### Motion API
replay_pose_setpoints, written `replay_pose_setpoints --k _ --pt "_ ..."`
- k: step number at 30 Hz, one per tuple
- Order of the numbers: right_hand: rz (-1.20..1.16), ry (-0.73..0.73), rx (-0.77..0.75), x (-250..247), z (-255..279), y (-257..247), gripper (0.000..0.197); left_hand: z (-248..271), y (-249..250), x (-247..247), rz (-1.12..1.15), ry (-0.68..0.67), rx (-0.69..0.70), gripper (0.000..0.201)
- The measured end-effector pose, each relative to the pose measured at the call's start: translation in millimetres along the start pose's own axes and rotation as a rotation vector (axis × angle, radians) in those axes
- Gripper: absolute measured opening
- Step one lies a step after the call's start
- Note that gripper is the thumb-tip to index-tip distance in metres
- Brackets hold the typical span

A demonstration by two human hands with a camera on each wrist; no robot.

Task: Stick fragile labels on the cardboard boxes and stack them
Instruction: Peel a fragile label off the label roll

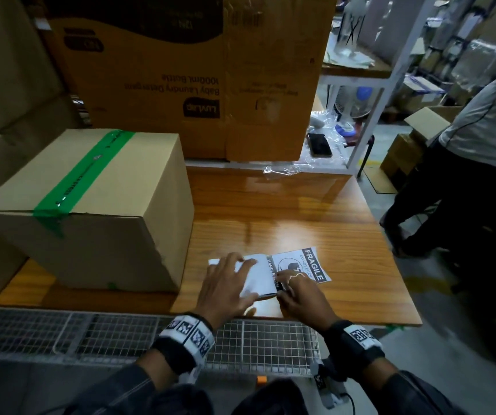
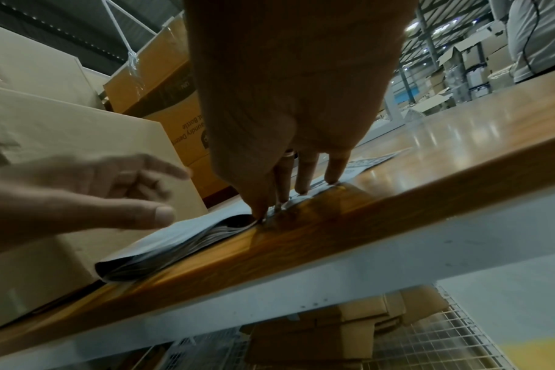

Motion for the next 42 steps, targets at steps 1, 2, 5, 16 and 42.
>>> replay_pose_setpoints --k 1,2,5,16,42 --pt "-0.007 -0.004 0.007 -1.0 0.3 0.5 0.028 -7.2 11.4 9.6 0.023 -0.065 0.067 0.079" --pt "-0.012 -0.006 0.018 -0.6 0.5 2.9 0.029 -12.9 18.0 21.0 0.05 -0.151 0.085 0.085" --pt "-0.022 -0.02 0.046 -0.7 2.1 8.3 0.034 -21.7 23.3 47.5 0.07 -0.344 0.057 0.092" --pt "0.075 -0.009 0.078 -3.4 -3.9 12.0 0.022 -16.9 -3.7 54.6 0.022 -0.374 0.052 0.073" --pt "0.37 0.03 -0.017 0.6 -11.4 -12.7 0.02 -2.9 -7.3 43.8 0.191 -0.221 0.005 0.072"
Point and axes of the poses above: each hand's wrist, its own z-axis away from the middle knuckle, its own x-axis out of the palm, y = z × x, the point moved 10 cm from there along -z, towards the middle knuckle, and after that the axes turned 15 degrees about y, right-handed, at the moved point
